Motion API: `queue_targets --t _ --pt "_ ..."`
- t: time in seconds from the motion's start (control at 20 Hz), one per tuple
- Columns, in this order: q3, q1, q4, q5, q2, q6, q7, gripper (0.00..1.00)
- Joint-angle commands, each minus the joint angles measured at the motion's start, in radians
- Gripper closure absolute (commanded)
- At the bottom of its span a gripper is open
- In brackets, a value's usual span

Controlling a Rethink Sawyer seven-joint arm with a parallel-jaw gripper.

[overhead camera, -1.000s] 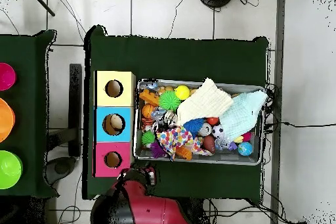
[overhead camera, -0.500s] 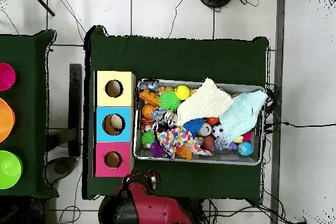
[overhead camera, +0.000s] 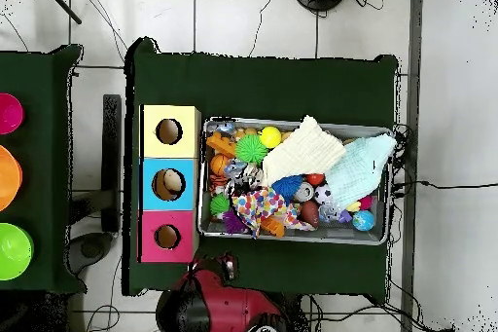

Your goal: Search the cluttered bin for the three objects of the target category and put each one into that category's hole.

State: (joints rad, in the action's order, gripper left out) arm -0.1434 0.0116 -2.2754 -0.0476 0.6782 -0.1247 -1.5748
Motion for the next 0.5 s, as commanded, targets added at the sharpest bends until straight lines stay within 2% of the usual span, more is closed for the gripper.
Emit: queue_targets --t 0.05,0.25,0.5 --pt "0.088 -0.023 0.019 0.004 -0.118 -0.092 -0.236 0.00" --pt "0.081 0.009 0.049 0.068 -0.170 -0.110 -0.273 0.00" --pt "0.109 0.004 0.114 0.088 -0.250 -0.130 -0.276 0.00"
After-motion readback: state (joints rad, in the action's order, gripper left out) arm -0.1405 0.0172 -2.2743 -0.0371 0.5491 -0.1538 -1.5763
